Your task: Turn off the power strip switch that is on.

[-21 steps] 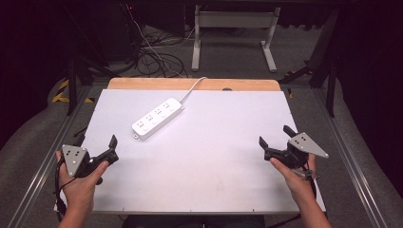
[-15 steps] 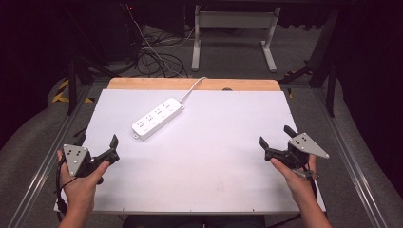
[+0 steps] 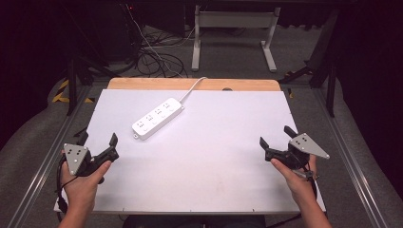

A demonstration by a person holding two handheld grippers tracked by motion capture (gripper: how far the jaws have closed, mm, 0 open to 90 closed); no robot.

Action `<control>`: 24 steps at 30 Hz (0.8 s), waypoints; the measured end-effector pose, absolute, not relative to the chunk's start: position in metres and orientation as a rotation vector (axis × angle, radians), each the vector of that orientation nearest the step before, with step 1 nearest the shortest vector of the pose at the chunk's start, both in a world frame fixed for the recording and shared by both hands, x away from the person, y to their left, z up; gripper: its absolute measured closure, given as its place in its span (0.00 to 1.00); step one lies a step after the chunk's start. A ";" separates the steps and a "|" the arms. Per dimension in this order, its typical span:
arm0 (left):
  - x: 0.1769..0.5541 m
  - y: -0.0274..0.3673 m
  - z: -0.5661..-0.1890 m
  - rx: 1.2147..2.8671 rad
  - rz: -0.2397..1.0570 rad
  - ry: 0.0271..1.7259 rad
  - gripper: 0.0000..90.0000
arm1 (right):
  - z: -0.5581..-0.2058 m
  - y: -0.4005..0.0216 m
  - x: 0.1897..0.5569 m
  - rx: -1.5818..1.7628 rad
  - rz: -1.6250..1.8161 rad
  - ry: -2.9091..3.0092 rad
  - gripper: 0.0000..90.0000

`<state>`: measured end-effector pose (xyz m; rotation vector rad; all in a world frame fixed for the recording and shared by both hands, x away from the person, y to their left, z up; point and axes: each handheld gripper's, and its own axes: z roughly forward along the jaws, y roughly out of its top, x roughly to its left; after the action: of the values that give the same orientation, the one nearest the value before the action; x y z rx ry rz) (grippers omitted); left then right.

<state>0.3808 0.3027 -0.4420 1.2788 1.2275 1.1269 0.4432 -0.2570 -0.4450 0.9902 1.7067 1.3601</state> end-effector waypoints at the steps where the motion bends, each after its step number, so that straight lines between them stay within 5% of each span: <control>1: 0.380 0.303 -0.442 1.282 1.125 1.224 0.19 | -0.445 -0.257 0.443 0.989 1.362 1.708 0.05; 14: 0.378 0.307 -0.437 1.350 0.914 1.197 0.62 | -0.445 -0.261 0.443 1.021 1.405 1.688 0.07; 24: 0.375 0.307 -0.432 1.386 0.903 1.177 0.90 | -0.445 -0.263 0.443 1.050 1.414 1.686 0.10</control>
<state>0.3749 0.3073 -0.4323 1.3857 1.1770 0.9028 0.4429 -0.2626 -0.4447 1.0503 1.6860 1.4137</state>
